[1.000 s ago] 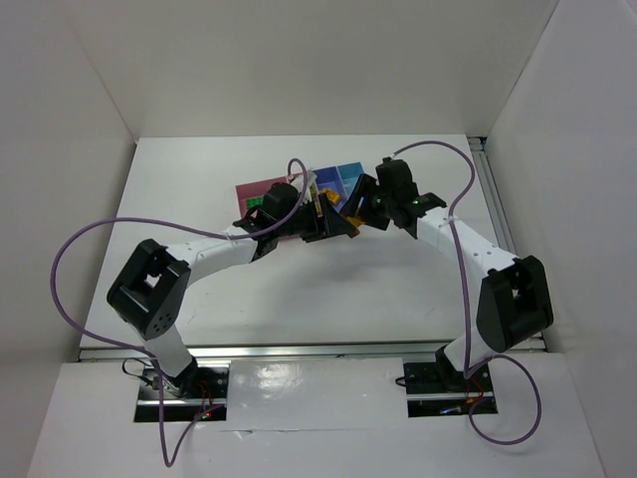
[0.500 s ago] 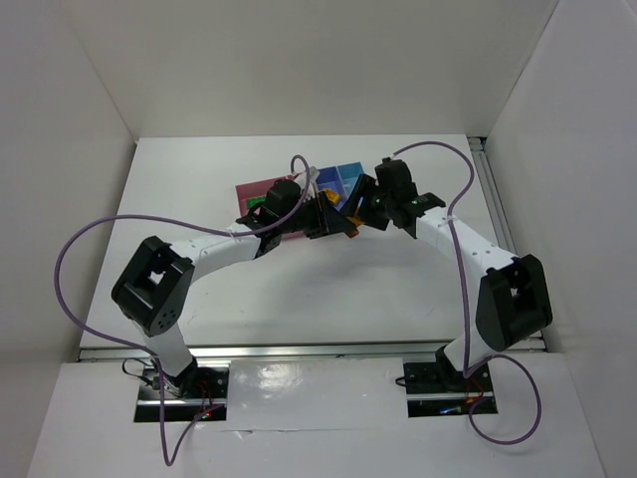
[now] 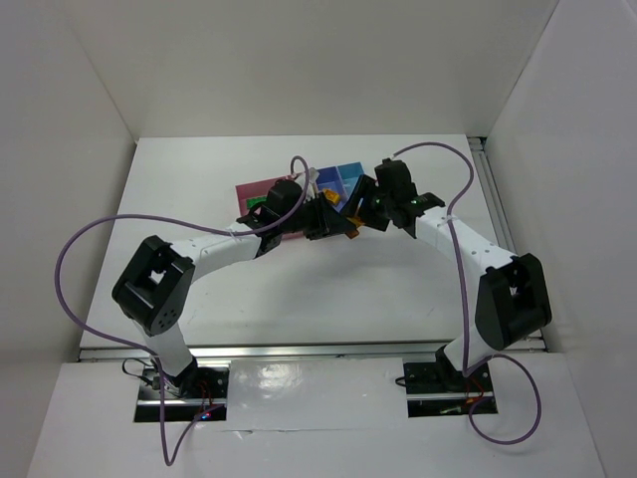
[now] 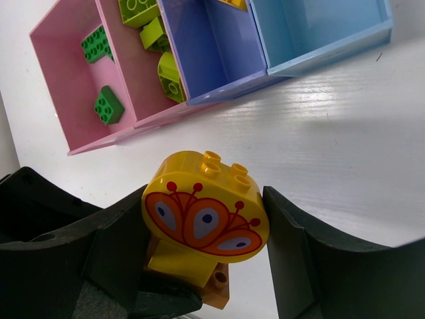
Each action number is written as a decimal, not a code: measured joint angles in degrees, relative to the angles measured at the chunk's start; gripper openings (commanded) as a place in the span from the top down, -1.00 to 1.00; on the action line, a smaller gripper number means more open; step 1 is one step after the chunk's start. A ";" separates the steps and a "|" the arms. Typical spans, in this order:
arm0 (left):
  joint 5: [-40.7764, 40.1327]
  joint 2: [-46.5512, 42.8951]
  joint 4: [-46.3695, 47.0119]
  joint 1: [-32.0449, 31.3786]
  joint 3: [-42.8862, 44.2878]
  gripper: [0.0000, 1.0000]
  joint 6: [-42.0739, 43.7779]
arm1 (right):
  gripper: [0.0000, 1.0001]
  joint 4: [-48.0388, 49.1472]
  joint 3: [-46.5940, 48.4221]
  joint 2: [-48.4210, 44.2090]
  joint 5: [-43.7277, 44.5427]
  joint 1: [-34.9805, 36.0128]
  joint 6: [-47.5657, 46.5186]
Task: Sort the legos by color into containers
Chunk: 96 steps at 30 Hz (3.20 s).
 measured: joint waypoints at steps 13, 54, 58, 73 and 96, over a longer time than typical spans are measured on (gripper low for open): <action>-0.76 -0.02 -3.04 -0.28 -0.11 1.00 1.64 | 0.15 -0.31 -1.31 0.07 -1.18 -0.85 0.26; -3.34 41.59 -36.24 3.80 64.78 -0.21 18.60 | 0.15 -5.95 -15.08 -12.09 8.70 -6.86 -1.49; -3.13 41.66 -36.00 4.04 64.94 -0.47 19.45 | 0.15 -5.88 -15.30 -12.07 8.20 -6.86 -1.49; 8.11 6.54 -15.41 6.19 19.04 -0.70 13.51 | 0.15 -5.81 -15.89 -10.54 6.23 -6.86 -1.14; 1.27 3.74 5.07 -5.33 -4.07 -0.27 4.35 | 0.17 0.33 -12.63 -4.00 -9.16 -6.86 7.98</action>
